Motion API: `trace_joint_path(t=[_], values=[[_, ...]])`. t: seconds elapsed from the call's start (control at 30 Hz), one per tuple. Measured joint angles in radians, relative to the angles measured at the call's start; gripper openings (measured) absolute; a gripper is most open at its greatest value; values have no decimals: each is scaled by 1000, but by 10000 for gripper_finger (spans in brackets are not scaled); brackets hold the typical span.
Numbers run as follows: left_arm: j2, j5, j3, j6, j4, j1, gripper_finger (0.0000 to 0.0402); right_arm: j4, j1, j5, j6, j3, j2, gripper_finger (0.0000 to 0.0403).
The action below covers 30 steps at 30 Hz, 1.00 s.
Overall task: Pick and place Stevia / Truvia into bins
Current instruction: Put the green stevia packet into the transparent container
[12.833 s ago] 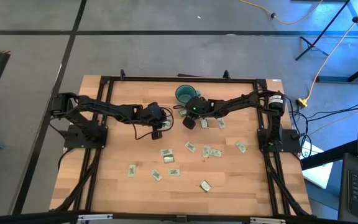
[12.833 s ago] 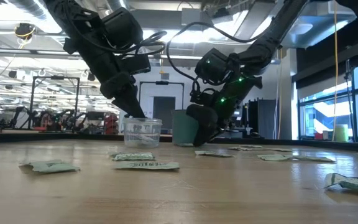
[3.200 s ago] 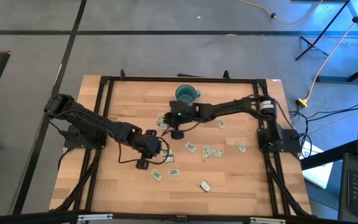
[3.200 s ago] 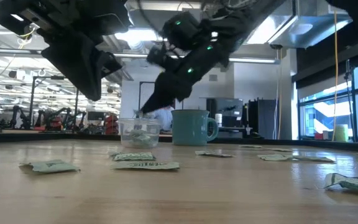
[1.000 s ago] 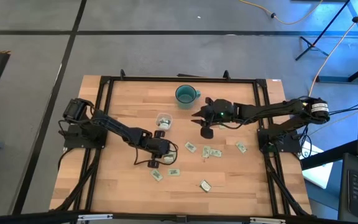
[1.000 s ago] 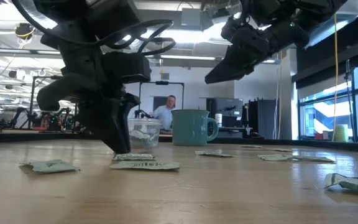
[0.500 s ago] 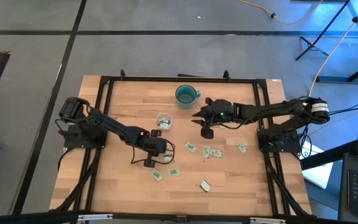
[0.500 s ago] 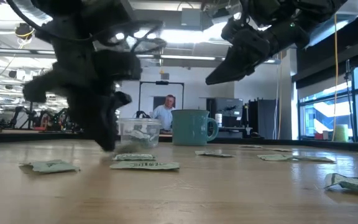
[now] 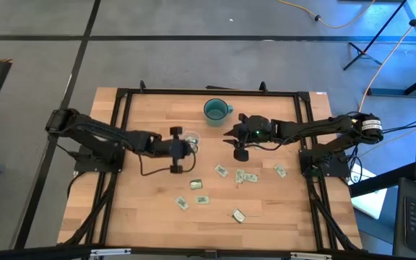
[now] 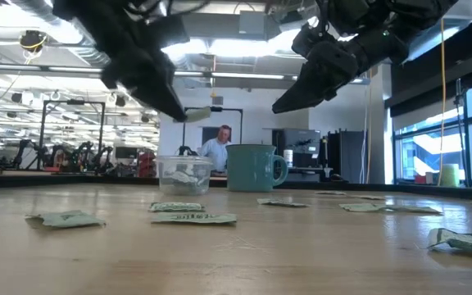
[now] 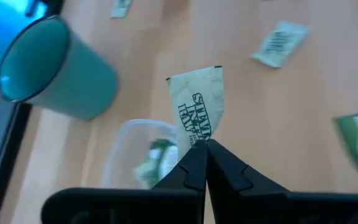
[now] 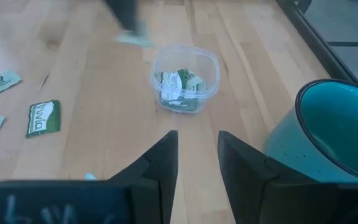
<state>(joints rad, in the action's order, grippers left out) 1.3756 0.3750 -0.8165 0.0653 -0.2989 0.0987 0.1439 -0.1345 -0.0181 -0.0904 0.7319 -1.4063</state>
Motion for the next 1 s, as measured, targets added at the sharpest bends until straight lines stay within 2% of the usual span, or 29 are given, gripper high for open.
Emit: trace_joint_path(t=[0.33, 0.57, 0.7, 1.0], values=[[94, -123, 0, 78, -13, -182, 3, -1, 0, 0, 0, 0, 0, 117], [155, -123, 0, 79, -19, -213, 4, -5, 0, 0, -1, 0, 0, 117], [165, -124, 0, 79, -20, -215, 18, -11, 0, 0, 0, 0, -1, 117], [91, -142, -1, 52, -18, -212, 66, -66, 0, 0, 1, 0, -1, 117]])
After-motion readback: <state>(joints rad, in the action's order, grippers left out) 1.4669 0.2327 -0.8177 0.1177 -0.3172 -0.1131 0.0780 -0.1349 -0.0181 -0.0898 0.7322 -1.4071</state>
